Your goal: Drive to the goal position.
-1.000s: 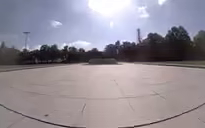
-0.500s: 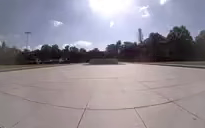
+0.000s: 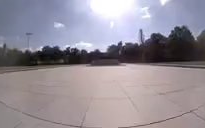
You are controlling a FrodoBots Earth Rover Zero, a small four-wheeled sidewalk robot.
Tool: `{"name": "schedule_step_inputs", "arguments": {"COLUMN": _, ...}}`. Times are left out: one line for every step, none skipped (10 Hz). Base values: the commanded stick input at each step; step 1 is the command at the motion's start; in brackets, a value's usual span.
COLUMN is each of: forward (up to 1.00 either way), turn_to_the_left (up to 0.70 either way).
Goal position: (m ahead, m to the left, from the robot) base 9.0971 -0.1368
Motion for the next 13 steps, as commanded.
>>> {"name": "schedule_step_inputs", "arguments": {"forward": 0.70, "turn_to_the_left": -0.10}}
{"name": "schedule_step_inputs", "arguments": {"forward": 0.70, "turn_to_the_left": -0.17}}
{"name": "schedule_step_inputs", "arguments": {"forward": 0.70, "turn_to_the_left": -0.28}}
{"name": "schedule_step_inputs", "arguments": {"forward": 0.70, "turn_to_the_left": -0.32}}
{"name": "schedule_step_inputs", "arguments": {"forward": 0.70, "turn_to_the_left": -0.34}}
{"name": "schedule_step_inputs", "arguments": {"forward": 0.70, "turn_to_the_left": -0.34}}
{"name": "schedule_step_inputs", "arguments": {"forward": 0.70, "turn_to_the_left": -0.22}}
{"name": "schedule_step_inputs", "arguments": {"forward": 0.70, "turn_to_the_left": 0.00}}
{"name": "schedule_step_inputs", "arguments": {"forward": 0.70, "turn_to_the_left": 0.00}}
{"name": "schedule_step_inputs", "arguments": {"forward": 0.70, "turn_to_the_left": 0.00}}
{"name": "schedule_step_inputs", "arguments": {"forward": 0.70, "turn_to_the_left": 0.00}}
{"name": "schedule_step_inputs", "arguments": {"forward": 0.70, "turn_to_the_left": 0.00}}
{"name": "schedule_step_inputs", "arguments": {"forward": 0.70, "turn_to_the_left": 0.00}}
